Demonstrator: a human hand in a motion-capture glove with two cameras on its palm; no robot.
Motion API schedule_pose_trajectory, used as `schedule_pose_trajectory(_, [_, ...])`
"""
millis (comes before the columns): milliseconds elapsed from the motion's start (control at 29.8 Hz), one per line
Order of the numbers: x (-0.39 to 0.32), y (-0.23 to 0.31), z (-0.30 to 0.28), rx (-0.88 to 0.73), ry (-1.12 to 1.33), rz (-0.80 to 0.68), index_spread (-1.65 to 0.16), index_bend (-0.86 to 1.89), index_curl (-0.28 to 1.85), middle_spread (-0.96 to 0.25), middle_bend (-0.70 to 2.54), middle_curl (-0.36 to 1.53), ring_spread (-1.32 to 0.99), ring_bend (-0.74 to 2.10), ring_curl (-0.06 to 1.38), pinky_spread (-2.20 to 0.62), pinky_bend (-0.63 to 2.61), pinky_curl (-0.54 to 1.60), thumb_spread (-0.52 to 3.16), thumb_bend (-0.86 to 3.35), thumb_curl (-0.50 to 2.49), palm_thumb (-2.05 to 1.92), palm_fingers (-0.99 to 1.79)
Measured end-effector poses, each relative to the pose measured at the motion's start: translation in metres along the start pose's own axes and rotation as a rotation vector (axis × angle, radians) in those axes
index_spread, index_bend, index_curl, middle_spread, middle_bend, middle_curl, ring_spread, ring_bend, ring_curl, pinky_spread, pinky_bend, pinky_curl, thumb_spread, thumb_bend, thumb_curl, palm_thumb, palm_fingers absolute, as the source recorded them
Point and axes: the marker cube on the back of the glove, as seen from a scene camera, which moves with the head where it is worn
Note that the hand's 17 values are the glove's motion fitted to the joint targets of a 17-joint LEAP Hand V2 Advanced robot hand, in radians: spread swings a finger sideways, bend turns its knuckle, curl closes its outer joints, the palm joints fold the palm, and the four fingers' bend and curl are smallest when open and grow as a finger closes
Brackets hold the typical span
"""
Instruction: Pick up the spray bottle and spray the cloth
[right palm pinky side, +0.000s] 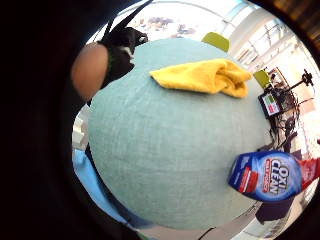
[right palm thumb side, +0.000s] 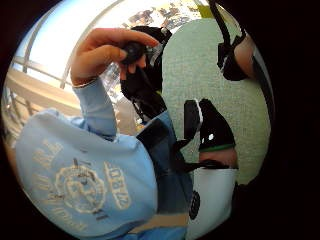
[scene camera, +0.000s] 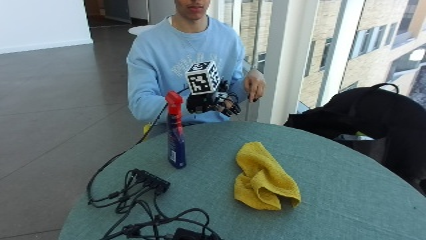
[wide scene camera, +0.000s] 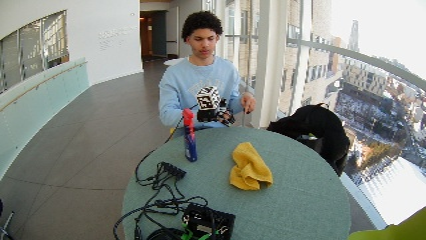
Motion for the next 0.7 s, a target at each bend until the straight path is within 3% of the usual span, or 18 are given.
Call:
schedule_pose_trajectory(302, [0.018, -0.028, 0.002, -0.044, -0.001, 0.012, -0.22, 0.42, 0.28, -0.08, 0.35, 0.21, -0.04, 0.25, 0.19, 0.16, 0.18, 0.15, 0.79, 0.38, 0.2, 0.64, 0.85])
schedule_pose_trajectory(705, [0.035, -0.026, 0.001, -0.056, 0.021, 0.055, -0.29, 0.33, 0.33, -0.08, 0.28, 0.28, -0.04, 0.19, 0.22, 0.2, 0.17, 0.2, 1.03, 0.3, 0.27, 0.64, 0.77])
